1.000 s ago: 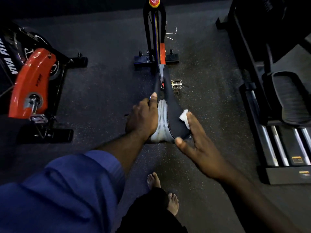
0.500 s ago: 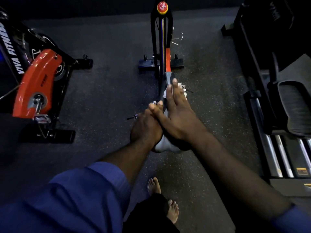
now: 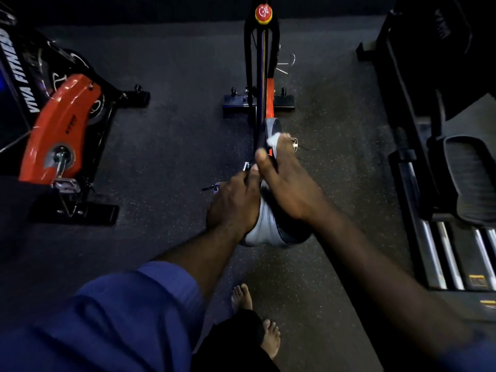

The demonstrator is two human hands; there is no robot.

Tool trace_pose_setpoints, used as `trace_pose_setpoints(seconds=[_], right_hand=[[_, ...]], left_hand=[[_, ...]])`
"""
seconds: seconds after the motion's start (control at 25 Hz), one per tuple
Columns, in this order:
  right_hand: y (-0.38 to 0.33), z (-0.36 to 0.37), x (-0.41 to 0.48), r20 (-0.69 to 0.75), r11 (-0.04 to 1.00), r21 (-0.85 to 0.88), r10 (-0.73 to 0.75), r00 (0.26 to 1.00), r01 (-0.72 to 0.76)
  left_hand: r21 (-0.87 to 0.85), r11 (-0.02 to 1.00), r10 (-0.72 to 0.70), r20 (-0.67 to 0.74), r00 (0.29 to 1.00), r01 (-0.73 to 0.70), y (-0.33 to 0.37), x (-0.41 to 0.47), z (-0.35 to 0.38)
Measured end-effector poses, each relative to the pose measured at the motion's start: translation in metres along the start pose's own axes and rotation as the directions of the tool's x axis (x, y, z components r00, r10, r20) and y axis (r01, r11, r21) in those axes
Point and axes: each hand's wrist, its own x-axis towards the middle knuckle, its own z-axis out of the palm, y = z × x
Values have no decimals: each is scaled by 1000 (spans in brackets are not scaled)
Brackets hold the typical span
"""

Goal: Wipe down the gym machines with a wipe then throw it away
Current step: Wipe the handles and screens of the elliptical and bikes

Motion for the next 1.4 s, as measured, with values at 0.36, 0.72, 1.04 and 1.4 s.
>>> trace_pose_setpoints(seconds=[0.36,0.72,1.04,1.4], right_hand=[[16,19,-72,19,911,-408,-55,998,58],[-20,-5,69,-19,979,135,155,988,-151],[19,6,-17,44,990,-98,-96,994,100],[30,10,-85,155,834,-476,-232,960,279]], left_hand=[[40,999,-17,-19,1000,17,1,0,1],[38,999,6,-32,999,-4,0,0,-2],[23,1000,-3,8,1000,3,-1,-1,-2],[-425,901,-134,-90,987,84,-4,-4,-8]])
